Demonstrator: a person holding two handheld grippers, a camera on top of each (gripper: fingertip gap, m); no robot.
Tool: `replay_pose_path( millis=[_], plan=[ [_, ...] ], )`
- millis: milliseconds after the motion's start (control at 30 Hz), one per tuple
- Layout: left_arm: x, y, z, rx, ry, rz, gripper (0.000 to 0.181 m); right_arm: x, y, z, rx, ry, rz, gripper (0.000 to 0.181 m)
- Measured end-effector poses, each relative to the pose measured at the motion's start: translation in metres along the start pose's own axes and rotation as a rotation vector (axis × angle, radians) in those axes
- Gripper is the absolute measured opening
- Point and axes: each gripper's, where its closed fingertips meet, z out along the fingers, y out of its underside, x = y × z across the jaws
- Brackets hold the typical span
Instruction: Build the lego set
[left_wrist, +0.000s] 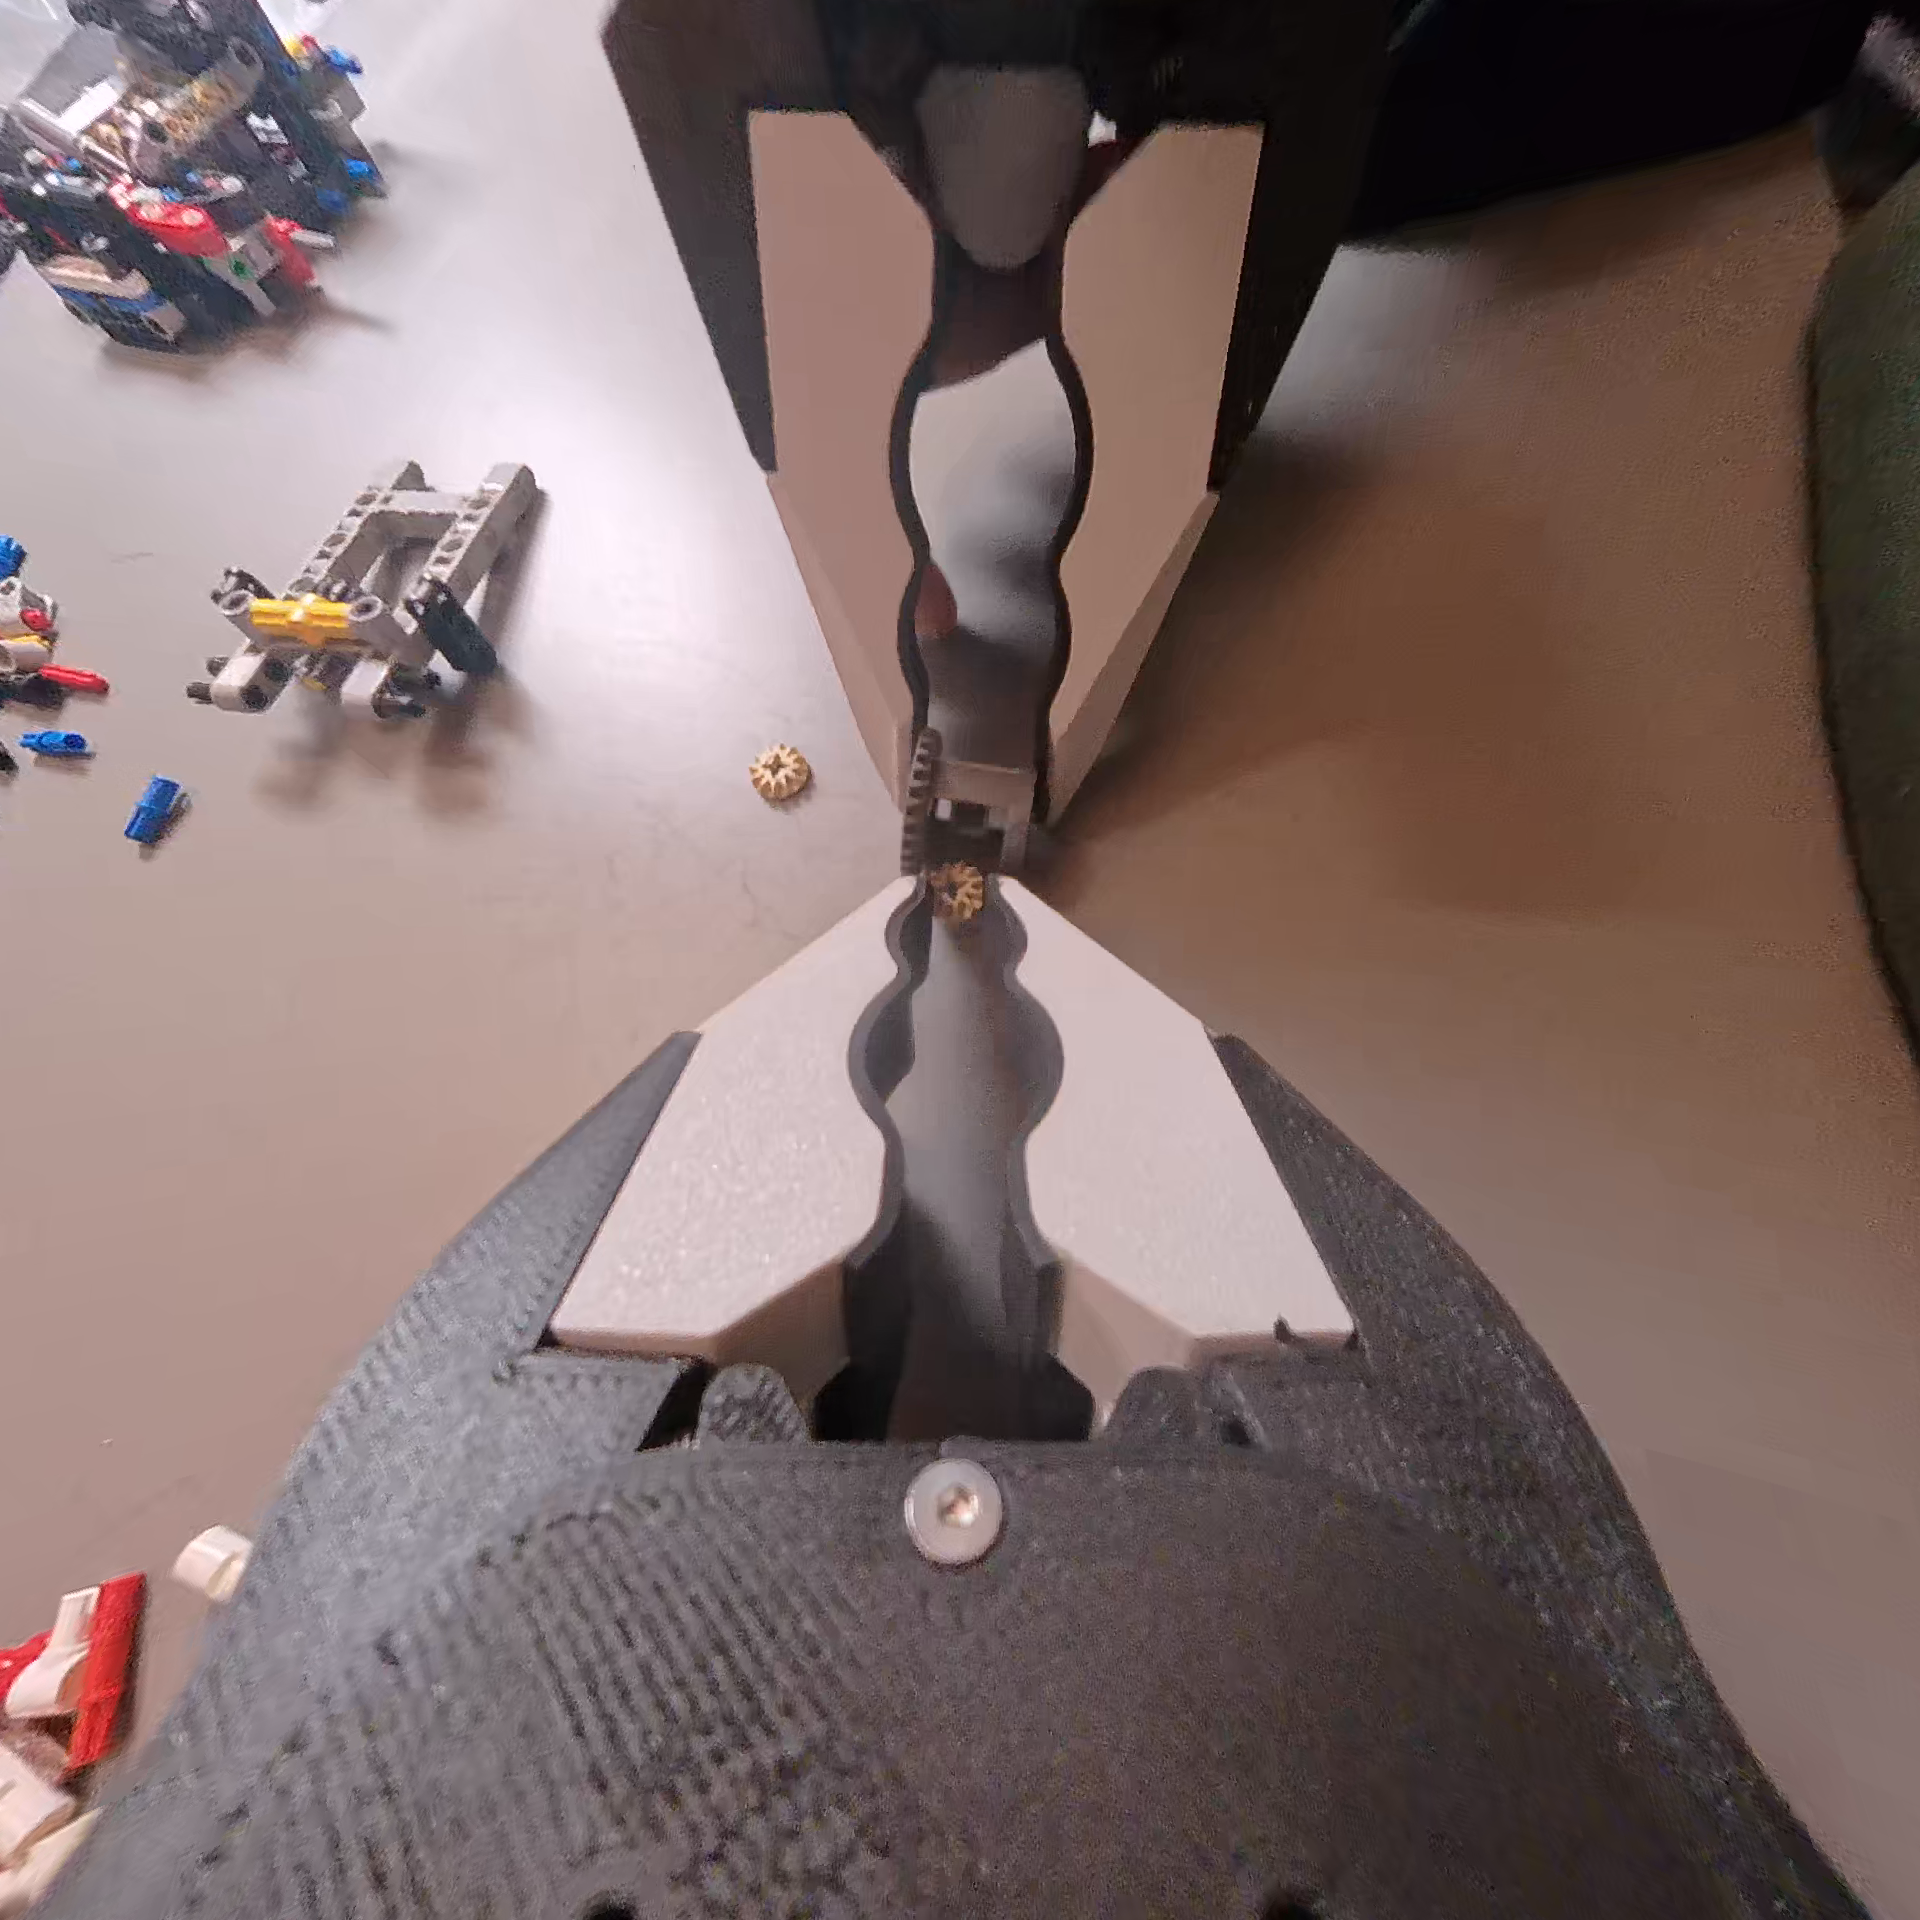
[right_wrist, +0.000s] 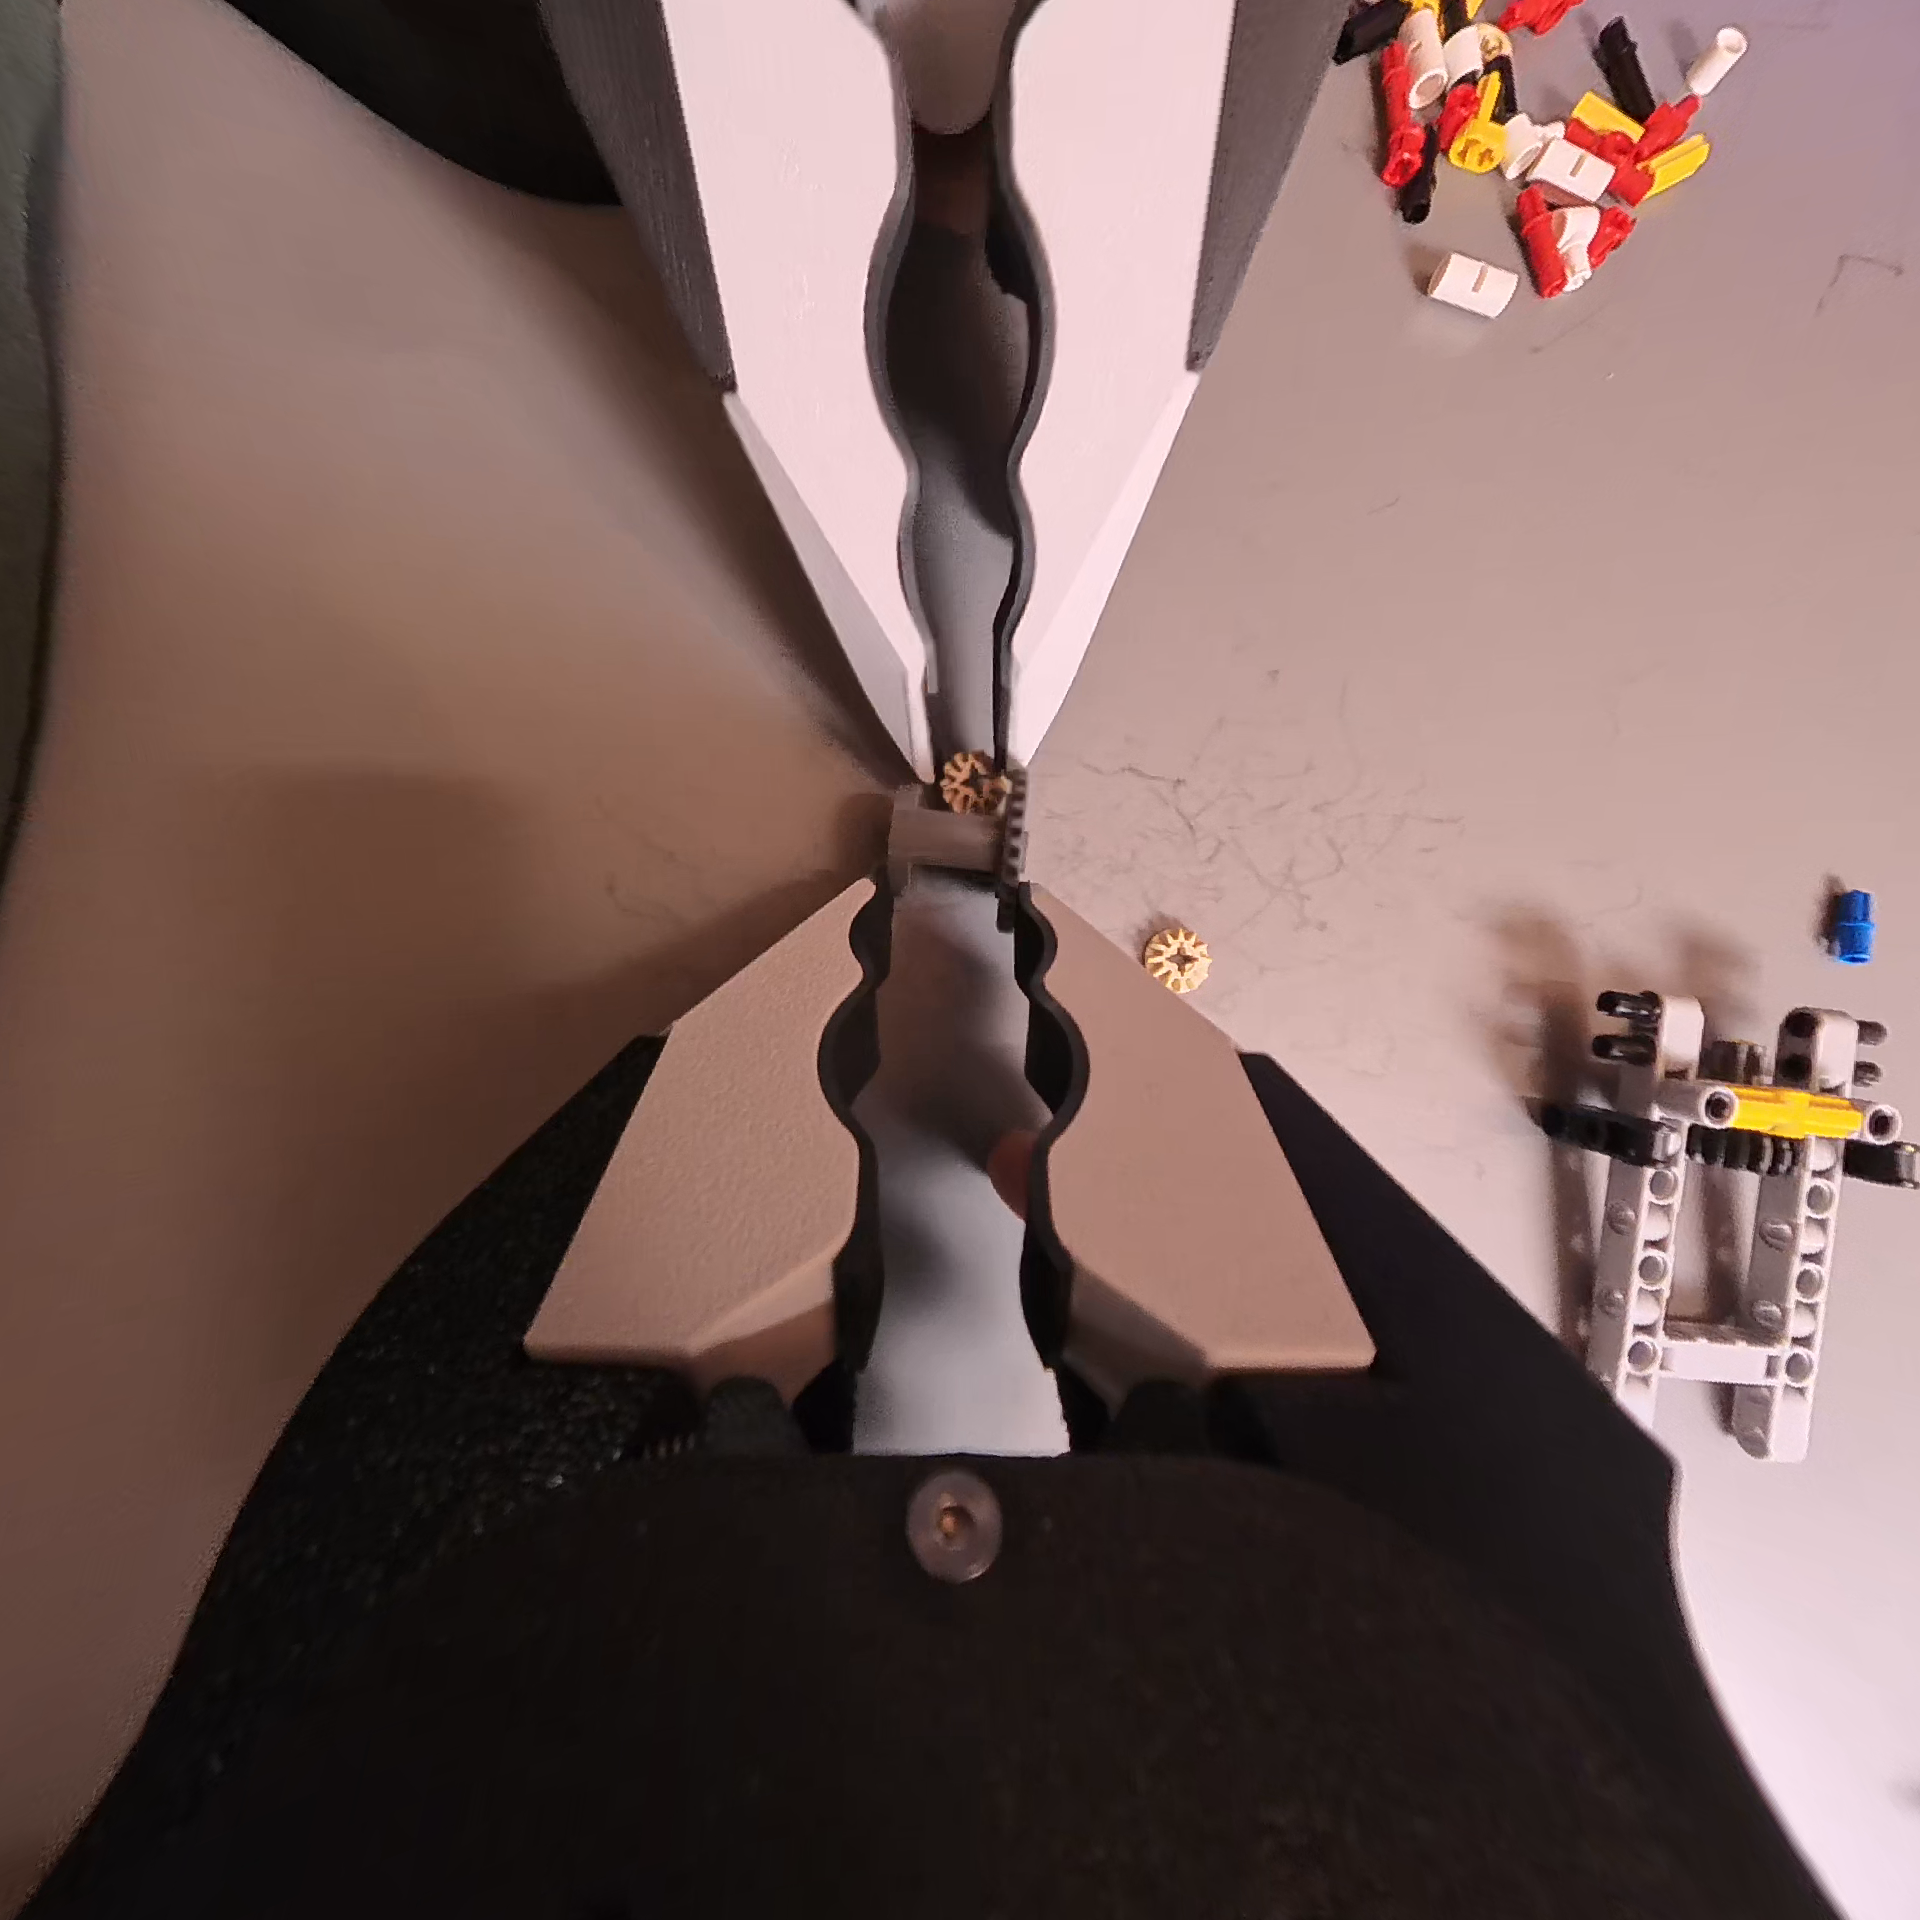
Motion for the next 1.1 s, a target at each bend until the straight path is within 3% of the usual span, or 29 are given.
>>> replay_pose_path(
  millis=[133,467,633,1100],
  plan=[
    [-0.002,-0.010,-0.003,0.062,-0.004,-0.030,0.000,0.001,0.000,-0.001,0.029,0.000,0.008,0.021],
    [-0.005,-0.010,-0.010,0.068,-0.013,-0.022,0.006,0.001,-0.003,-0.004,0.090,-0.026,0.055,0.021],
    [-0.009,0.011,-0.019,0.003,0.031,-0.086,0.019,0.004,0.002,-0.006,0.061,-0.015,0.052,0.021],
    [-0.004,0.010,0.002,-0.067,-0.006,-0.041,0.009,0.003,0.006,-0.010,0.062,-0.038,0.075,0.021]
  ],
)
